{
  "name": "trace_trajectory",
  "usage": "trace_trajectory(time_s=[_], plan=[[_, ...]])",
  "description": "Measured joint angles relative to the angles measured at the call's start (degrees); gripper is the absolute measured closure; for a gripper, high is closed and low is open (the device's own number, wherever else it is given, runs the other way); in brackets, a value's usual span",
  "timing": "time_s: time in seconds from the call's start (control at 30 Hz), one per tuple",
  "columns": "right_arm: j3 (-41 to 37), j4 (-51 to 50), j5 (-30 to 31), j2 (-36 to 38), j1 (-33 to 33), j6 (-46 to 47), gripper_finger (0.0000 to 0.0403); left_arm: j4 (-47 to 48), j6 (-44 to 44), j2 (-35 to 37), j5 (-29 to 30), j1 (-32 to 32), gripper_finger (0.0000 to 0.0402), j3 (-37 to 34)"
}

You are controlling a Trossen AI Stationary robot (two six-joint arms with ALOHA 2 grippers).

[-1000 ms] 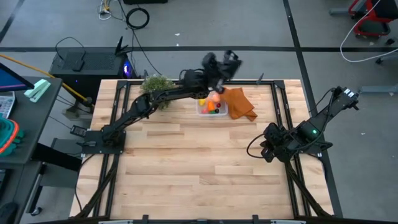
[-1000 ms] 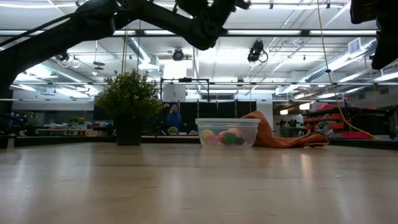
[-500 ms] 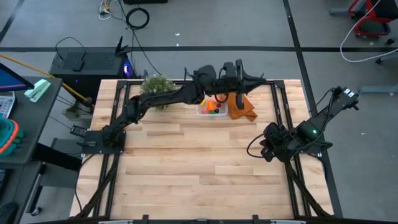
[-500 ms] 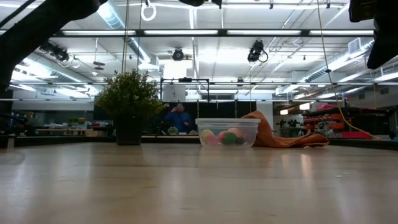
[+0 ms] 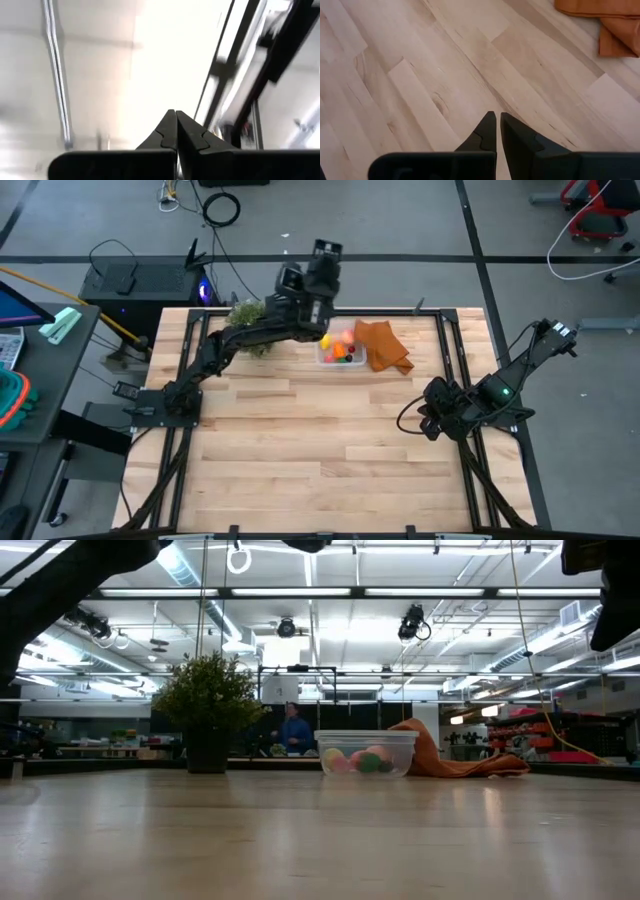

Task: Pick and placing Produce into tupperware
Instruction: Return to Home Position

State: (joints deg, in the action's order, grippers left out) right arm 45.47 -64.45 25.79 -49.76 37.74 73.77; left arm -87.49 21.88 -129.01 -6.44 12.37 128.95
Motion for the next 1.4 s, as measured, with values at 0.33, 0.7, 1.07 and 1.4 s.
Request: trace_trajectory(time_s=[0.33, 0.7, 1.07, 1.4], plan=[[0.0, 0.1, -4.6, 0.0, 0.0, 2.7, 0.0403, -2.5, -2.5, -0.6, 1.5, -0.4, 0.0401, -0.8], [0.0, 0.2, -6.6, 0.0, 0.0, 4.4, 0.0403, -2.5, -6.2, 5.6, 11.5, 0.0, 0.0402, -34.8], [0.0, 0.1, -6.1, 0.0, -0.1, 2.7, 0.0403, -2.4, -13.7, 30.9, 7.4, -1.0, 0.0401, -81.2], [0.0, 0.2, -5.5, 0.0, -0.1, 5.6, 0.0403, -2.5, -22.2, 60.9, 6.5, -0.9, 0.0401, -100.4]])
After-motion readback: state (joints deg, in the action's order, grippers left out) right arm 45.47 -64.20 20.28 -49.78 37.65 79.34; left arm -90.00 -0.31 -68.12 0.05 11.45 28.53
